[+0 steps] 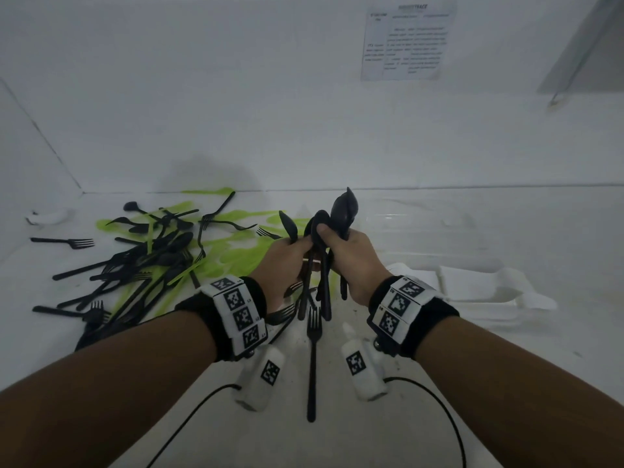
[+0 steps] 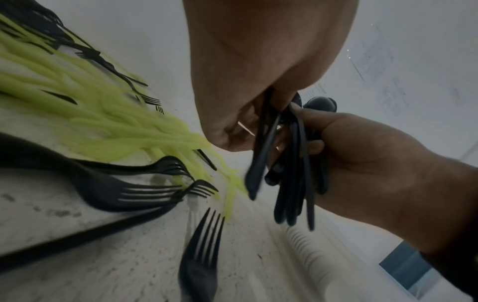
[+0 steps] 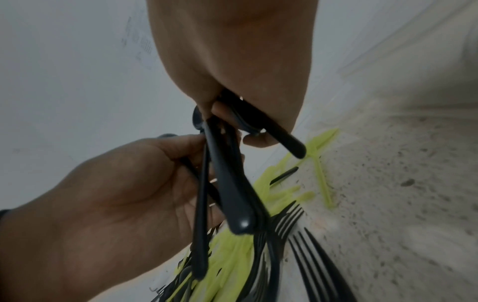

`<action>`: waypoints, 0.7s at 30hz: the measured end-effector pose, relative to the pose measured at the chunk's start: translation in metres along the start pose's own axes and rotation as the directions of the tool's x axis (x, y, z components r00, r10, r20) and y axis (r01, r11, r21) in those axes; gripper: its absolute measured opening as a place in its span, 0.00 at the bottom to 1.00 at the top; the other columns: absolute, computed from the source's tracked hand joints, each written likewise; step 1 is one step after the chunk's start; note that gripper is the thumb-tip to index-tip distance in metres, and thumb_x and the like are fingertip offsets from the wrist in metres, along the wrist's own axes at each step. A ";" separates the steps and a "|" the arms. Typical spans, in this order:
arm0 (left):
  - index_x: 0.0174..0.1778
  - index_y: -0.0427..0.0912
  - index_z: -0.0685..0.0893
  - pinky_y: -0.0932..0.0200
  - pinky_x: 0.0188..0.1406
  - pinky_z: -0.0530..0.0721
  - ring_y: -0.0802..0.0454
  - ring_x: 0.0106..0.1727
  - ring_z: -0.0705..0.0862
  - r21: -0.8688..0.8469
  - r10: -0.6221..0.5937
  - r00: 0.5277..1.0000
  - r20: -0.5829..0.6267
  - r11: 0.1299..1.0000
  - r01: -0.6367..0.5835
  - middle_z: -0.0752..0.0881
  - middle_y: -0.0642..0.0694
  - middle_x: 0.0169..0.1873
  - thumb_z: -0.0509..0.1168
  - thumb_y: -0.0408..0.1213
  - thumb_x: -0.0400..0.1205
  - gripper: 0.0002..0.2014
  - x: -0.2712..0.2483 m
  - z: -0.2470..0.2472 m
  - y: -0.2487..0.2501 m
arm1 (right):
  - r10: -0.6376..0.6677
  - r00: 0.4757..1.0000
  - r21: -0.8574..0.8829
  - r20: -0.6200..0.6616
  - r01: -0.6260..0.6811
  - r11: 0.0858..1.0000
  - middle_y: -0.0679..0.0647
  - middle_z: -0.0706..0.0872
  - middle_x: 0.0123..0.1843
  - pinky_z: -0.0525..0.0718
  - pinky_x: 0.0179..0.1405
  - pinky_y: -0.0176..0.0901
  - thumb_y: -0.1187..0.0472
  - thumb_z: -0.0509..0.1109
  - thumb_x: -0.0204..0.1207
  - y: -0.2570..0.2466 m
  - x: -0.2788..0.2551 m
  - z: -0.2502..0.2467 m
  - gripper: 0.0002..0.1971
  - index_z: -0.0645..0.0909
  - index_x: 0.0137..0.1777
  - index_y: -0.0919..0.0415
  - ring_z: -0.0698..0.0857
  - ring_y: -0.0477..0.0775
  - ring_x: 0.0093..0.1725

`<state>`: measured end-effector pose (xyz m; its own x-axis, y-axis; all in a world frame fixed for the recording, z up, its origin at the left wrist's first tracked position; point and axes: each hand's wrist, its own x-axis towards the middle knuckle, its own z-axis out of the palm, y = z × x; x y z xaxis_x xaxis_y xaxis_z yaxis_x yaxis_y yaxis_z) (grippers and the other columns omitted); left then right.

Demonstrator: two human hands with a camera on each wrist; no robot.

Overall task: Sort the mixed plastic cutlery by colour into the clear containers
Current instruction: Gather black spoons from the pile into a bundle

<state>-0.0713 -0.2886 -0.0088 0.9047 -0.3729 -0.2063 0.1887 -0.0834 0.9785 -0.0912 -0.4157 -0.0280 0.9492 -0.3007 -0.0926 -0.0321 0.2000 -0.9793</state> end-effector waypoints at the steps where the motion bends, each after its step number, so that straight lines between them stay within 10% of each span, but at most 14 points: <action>1: 0.57 0.34 0.88 0.60 0.43 0.89 0.50 0.44 0.91 0.003 0.002 1.000 0.016 1.000 -0.002 0.91 0.44 0.44 0.62 0.40 0.90 0.14 0.001 -0.001 0.000 | 0.006 1.000 -0.010 0.003 -0.006 1.000 0.66 0.93 0.53 0.91 0.58 0.63 0.57 0.69 0.87 0.001 0.000 0.001 0.11 0.88 0.57 0.64 0.92 0.68 0.55; 6: 0.59 0.35 0.87 0.47 0.64 0.83 0.50 0.49 0.88 0.012 -0.023 0.996 0.090 1.000 0.022 0.90 0.44 0.46 0.61 0.37 0.90 0.13 0.004 -0.009 -0.001 | 0.023 1.000 0.007 -0.009 -0.023 1.000 0.64 0.93 0.53 0.88 0.62 0.69 0.57 0.70 0.86 0.006 0.004 0.005 0.11 0.86 0.58 0.65 0.92 0.69 0.55; 10: 0.66 0.43 0.83 0.53 0.53 0.85 0.50 0.48 0.85 0.058 -0.020 1.000 -0.020 0.998 0.021 0.87 0.44 0.51 0.57 0.42 0.92 0.13 0.011 -0.017 0.000 | 0.006 0.994 0.008 -0.108 -0.005 1.000 0.57 0.92 0.48 0.87 0.64 0.64 0.57 0.70 0.86 0.010 0.012 0.012 0.06 0.86 0.52 0.57 0.91 0.62 0.52; 14: 0.53 0.45 0.74 0.57 0.29 0.72 0.55 0.29 0.71 0.140 0.024 0.994 -0.103 0.990 -0.010 0.72 0.49 0.36 0.58 0.45 0.90 0.08 0.018 -0.032 0.004 | 0.005 0.993 -0.028 -0.118 -0.008 1.000 0.55 0.85 0.40 0.83 0.45 0.54 0.55 0.71 0.85 0.014 0.018 0.027 0.07 0.86 0.49 0.58 0.82 0.57 0.42; 18: 0.65 0.49 0.77 0.49 0.58 0.74 0.48 0.60 0.78 0.098 -0.058 0.996 -0.070 0.993 0.065 0.79 0.46 0.60 0.56 0.59 0.82 0.22 0.022 -0.046 0.010 | 0.005 0.987 -0.010 -0.161 -0.007 1.000 0.43 0.79 0.26 0.75 0.29 0.35 0.58 0.70 0.86 0.013 0.019 0.038 0.08 0.83 0.45 0.58 0.75 0.43 0.26; 21: 0.42 0.47 0.75 0.57 0.37 0.69 0.53 0.35 0.71 0.000 -0.042 0.998 -0.038 0.999 0.042 0.74 0.50 0.36 0.54 0.47 0.88 0.12 0.028 -0.051 0.011 | -0.018 0.988 -0.015 -0.156 0.015 1.000 0.39 0.81 0.22 0.75 0.26 0.32 0.60 0.69 0.87 0.010 0.019 0.047 0.08 0.83 0.45 0.59 0.77 0.38 0.22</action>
<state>-0.0241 -0.2528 -0.0038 0.9099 -0.3333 -0.2470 0.2269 -0.0986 0.9689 -0.0584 -0.3756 -0.0307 0.8890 -0.4464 -0.1023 -0.0223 0.1810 -0.9832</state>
